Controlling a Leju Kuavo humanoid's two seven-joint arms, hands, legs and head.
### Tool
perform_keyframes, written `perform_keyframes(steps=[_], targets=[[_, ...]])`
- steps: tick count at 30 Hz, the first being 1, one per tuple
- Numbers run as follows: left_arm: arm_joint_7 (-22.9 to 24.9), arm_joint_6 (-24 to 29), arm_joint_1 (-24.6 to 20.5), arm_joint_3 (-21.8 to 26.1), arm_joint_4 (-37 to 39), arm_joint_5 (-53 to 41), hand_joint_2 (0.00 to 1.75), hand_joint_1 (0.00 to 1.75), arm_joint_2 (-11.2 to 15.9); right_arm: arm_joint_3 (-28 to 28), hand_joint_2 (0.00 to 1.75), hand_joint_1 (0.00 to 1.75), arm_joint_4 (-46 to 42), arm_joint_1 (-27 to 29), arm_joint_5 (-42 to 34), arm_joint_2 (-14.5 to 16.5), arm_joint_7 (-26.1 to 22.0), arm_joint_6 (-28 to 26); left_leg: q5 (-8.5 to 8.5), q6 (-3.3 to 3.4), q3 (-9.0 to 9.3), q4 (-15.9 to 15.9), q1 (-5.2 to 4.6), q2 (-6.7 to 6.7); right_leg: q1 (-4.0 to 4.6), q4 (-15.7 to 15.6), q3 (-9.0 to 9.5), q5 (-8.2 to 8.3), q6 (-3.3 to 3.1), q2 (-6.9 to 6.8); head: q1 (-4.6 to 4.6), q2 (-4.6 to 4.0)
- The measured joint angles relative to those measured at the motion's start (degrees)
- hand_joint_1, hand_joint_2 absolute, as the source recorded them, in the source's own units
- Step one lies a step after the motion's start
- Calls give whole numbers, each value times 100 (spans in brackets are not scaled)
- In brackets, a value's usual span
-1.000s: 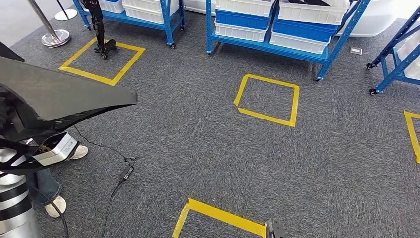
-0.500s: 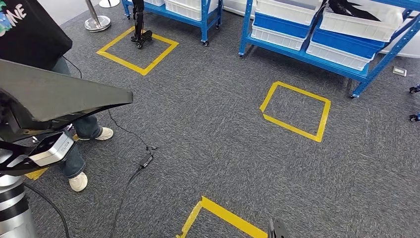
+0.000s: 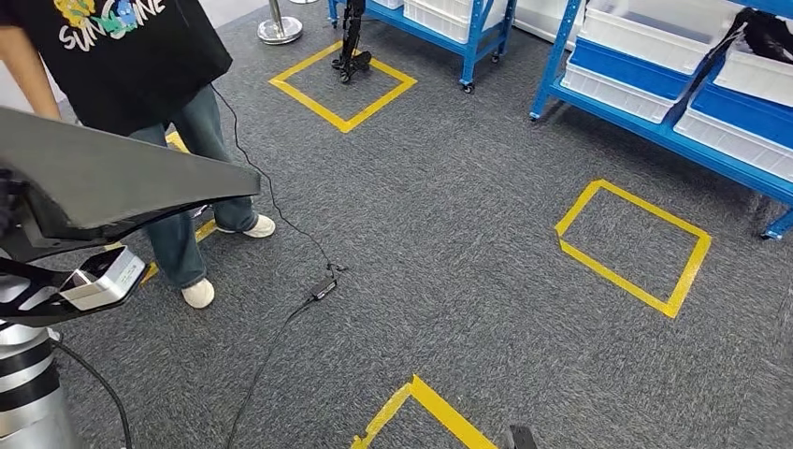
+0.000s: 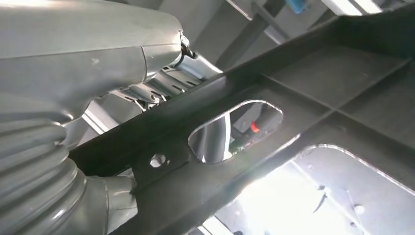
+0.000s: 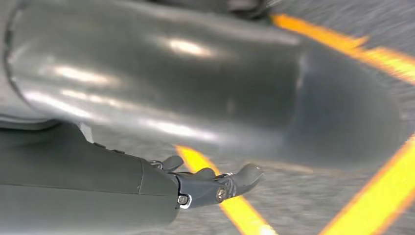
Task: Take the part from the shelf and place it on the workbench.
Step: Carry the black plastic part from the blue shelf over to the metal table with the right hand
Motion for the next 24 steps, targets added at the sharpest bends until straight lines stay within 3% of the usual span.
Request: perform_keyframes(steps=[2,4,6,7,9,11,13,15,16,17,19,21,22,23,24], targets=[[-1,-1,-31,-24,23,-16,175,175,-6,-1,0,0,-4,121,18,-48,266,111,-146,-46,-117,225,-19,291,-15,-25,27,24,-77,-141,-43,0],[-1,-2,-56,-60,56,-26,175,175,-26,-2,0,0,-8,275,24,-110,427,239,-500,-79,-403,888,-23,675,12,-30,42,17,-133,-285,-88,0],[-1,-2,-49,-101,110,-28,175,175,-48,-2,0,0,-10,407,32,-166,537,374,-743,-96,-688,1532,0,798,44,-28,47,4,-159,-448,-92,0],[-1,-2,-48,-122,139,-28,175,175,-54,-2,0,0,-12,446,41,-191,585,442,-729,-93,-708,1597,6,818,54,-28,49,-3,-166,-523,-94,0],[-1,-2,-64,-178,188,-34,175,175,-65,-1,0,0,-12,482,81,-229,680,584,-448,-65,-403,1081,6,902,66,-28,67,-22,-168,-656,-94,0],[-1,-2,-118,-251,221,-37,175,175,-92,0,0,0,-12,503,147,-251,781,712,-241,-20,7,376,-54,1135,103,-27,93,-54,-139,-772,-91,1],[-1,-2,-168,-319,245,-35,175,175,-139,2,0,0,-12,531,221,-261,876,788,-229,38,143,122,-127,1229,141,-31,107,-76,-95,-889,-88,1],[-1,-2,-179,-359,257,-42,175,175,-181,11,0,0,-12,545,279,-263,951,822,-196,113,143,77,-135,1076,138,-40,119,-98,-47,-986,-86,0],[-1,-1,-184,-373,258,-48,175,175,-203,19,0,0,-13,550,298,-267,972,829,-177,150,154,44,-125,1004,126,-6,110,-134,-28,-924,-83,0],[-1,0,-193,-387,258,-53,175,175,-225,28,0,0,-14,562,310,-272,985,832,-154,192,167,12,-106,936,115,128,50,-215,-19,-780,-78,1],[-1,1,-201,-415,267,-57,175,175,-283,43,0,0,-18,603,320,-284,989,835,-127,250,170,-16,-84,802,99,755,-254,-492,-45,-405,-56,1],[-1,1,-170,-440,280,-55,175,175,-333,47,0,0,-19,647,321,-292,977,836,-118,272,156,-16,-79,632,98,1460,-627,-713,-51,-254,-44,0],[-1,1,-148,-451,283,-53,175,175,-352,48,0,0,-20,661,316,-297,963,836,-113,272,153,-15,-77,538,96,1570,-706,-707,-25,-237,-43,0],[-2,1,-130,-458,285,-51,175,175,-366,48,0,0,-22,673,299,-302,937,841,-107,267,153,-14,-73,443,91,1454,-677,-610,16,-221,-43,0],[-2,1,-118,-462,285,-46,175,175,-378,48,0,0,-25,682,277,-308,907,850,-99,256,153,-11,-66,351,78,1139,-547,-450,62,-176,-42,0]])
